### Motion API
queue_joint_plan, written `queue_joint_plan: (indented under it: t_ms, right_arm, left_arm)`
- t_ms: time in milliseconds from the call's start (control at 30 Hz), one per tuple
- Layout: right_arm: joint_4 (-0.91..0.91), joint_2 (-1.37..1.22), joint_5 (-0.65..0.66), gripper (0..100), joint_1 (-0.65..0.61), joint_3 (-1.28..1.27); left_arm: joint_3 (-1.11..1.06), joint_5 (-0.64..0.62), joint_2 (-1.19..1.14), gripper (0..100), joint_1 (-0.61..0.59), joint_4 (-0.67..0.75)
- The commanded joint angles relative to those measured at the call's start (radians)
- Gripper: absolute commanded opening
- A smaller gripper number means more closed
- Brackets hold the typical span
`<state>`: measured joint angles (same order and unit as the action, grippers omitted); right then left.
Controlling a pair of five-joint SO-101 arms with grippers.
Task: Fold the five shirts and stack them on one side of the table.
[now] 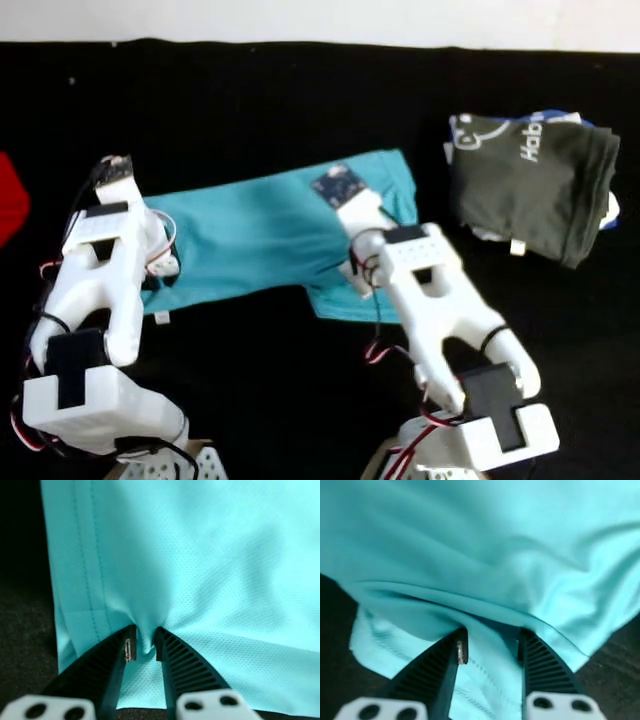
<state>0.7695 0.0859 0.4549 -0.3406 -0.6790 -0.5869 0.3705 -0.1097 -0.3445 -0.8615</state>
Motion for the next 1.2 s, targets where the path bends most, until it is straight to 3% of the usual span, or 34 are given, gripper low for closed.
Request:
queue_joint_plan:
  t_ms: [0, 267, 467, 767, 900, 1100, 1167]
  right_arm:
    - [0.035, 0.051, 0.015, 17.0, 0.021, 0.045]
    - [0.228, 0.254, 0.017, 17.0, 0.010, 0.045]
    - [0.375, 0.429, 0.018, 17.0, -0.139, -0.028]
    - [0.151, 0.248, 0.057, 17.0, -0.170, -0.157]
    - [0.061, 0.105, 0.069, 16.9, -0.099, -0.093]
    - [0.059, 0.007, 0.072, 0.7, 0.001, 0.033]
    - [0.061, 0.008, 0.072, 1.1, 0.019, 0.047]
  left_arm:
    - [0.001, -0.006, 0.002, 7, -0.021, 0.026]
    - [0.001, -0.006, 0.002, 7, -0.021, 0.026]
    - [0.001, -0.006, 0.002, 7, -0.021, 0.026]
    - [0.001, -0.006, 0.002, 7, -0.021, 0.026]
    - [0.001, -0.006, 0.002, 7, -0.021, 0.026]
    - [0.001, -0.006, 0.002, 7, -0.021, 0.026]
    - [0.002, -0.006, 0.002, 7, -0.021, 0.026]
